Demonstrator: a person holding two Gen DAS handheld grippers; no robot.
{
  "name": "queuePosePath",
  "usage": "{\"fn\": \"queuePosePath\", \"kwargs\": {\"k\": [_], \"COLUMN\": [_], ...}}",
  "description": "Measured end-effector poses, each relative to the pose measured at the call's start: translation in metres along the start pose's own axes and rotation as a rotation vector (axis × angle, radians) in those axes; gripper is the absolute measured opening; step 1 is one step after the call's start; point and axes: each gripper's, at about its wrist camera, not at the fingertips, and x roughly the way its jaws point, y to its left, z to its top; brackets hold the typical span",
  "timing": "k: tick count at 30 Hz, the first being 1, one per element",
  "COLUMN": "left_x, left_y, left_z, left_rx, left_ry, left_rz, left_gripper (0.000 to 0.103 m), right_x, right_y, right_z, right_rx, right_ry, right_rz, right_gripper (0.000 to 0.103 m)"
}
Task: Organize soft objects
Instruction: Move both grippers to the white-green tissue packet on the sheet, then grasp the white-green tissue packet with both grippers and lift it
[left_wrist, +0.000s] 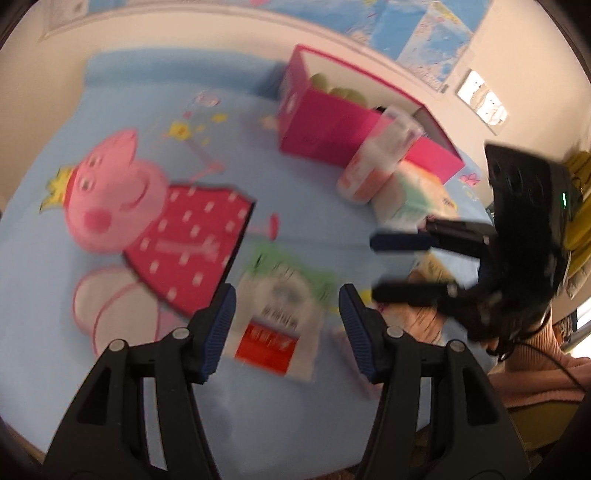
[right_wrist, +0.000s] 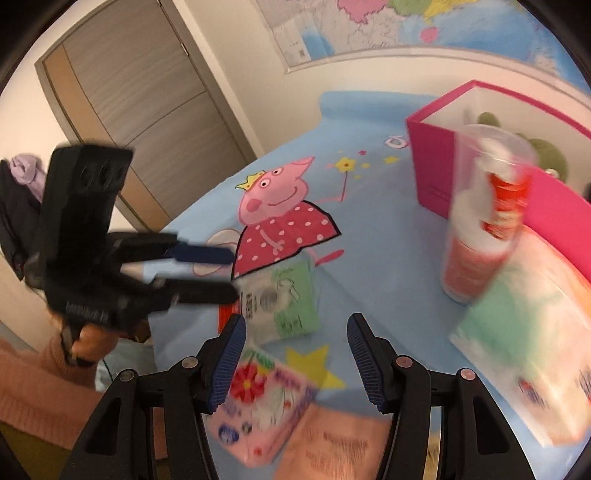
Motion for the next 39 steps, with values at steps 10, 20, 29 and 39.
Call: {"fn": "queuePosePath", "kwargs": {"k": [10, 20, 29, 39], "left_x": [-0.003, 0.009, 0.020, 0.025], "left_y": [0.020, 0.010, 0.024, 0.028], "left_z": [-0.040, -0.030, -0.017, -0.008], "left_rx": [-0.088, -0.076, -0.100, -0.113], "left_ry": [0.041, 0.048, 0.043, 0.025], "left_rz": [-0.049, -0.109, -0.087, -0.126], "left_gripper": [0.061, 0.063, 0.037, 0.037], "right_x": [0.042, 0.058, 0.054, 0.039], "right_y": [0.003, -0.002, -0.009, -0.016], "right_z": [0.020, 0.019, 0.014, 0.007], "right_rx": [-0.018, 0.004, 0.038, 0.095], "right_ry": [0.086, 0.112, 0.096, 0.040], "right_rz": [0.026, 0.045, 0.067, 0.088], "right_gripper": [0.059, 0.059, 0.050, 0.029]}}
